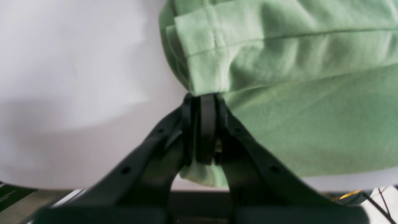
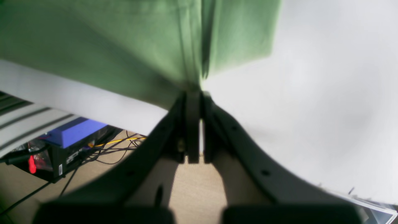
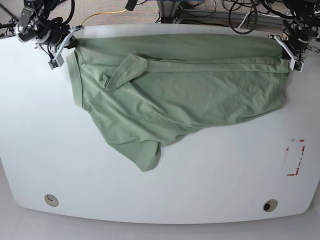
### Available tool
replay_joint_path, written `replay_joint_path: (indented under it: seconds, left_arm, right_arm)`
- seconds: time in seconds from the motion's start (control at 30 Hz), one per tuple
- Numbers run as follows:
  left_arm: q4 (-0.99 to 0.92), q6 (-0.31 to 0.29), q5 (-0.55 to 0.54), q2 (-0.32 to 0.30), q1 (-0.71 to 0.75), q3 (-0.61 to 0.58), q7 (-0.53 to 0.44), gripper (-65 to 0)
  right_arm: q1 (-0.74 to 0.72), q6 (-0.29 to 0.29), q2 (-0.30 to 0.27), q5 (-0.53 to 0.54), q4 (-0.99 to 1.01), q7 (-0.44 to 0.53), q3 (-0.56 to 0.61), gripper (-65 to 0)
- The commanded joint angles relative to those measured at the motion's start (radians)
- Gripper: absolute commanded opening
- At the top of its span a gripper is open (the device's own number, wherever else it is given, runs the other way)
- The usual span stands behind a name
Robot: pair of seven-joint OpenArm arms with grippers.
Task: Fold the T-shirt properly
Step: 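Hold the collar-side edge with both grippers and pull it taut, lifting slightly, then move the right gripper to the shirt's hem corner and grasp it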
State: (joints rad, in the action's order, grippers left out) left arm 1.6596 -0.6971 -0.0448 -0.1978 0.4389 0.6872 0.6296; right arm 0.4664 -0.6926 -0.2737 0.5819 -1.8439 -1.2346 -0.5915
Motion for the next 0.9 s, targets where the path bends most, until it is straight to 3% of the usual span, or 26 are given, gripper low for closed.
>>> replay_joint_path:
  seconds: [0.0, 0.07, 0.23, 0.3, 0.63, 0.87]
  left_arm:
    - [0.03, -0.001, 0.007, -0.015, 0.005, -0.022, 0.006, -62.6]
    - [0.035, -0.001, 0.007, -0.013, 0.007, -0.028, 0.008, -57.2]
    - [0.087, -0.001, 0.006, -0.01, -0.001, 0.001, 0.097, -28.3]
    - [0.115, -0.001, 0.001, -0.01, -0.002, 0.012, 0.117, -24.3]
    - [0.212, -0.001, -0.05, -0.016, -0.064, 0.019, 0.118, -24.3]
    - [0.204, -0.001, -0.03, -0.016, -0.194, 0.019, 0.118, -24.3]
  right_arm:
    - [-0.002, -0.006, -0.014, 0.008, -0.029, 0.013, -0.011, -63.6]
    - [0.002, -0.006, -0.011, 0.01, -0.052, 0.013, -0.011, -58.7]
    - [0.021, -0.006, -0.008, 0.011, -0.139, 0.016, -0.012, -30.3]
    - [0.019, -0.006, -0.008, 0.011, -0.155, 0.019, -0.012, -24.6]
    - [-0.156, -0.006, 0.017, 0.053, -0.145, 0.017, -0.005, -27.7]
    - [-0.347, -0.006, 0.011, 0.053, -0.007, 0.013, 0.032, -27.7]
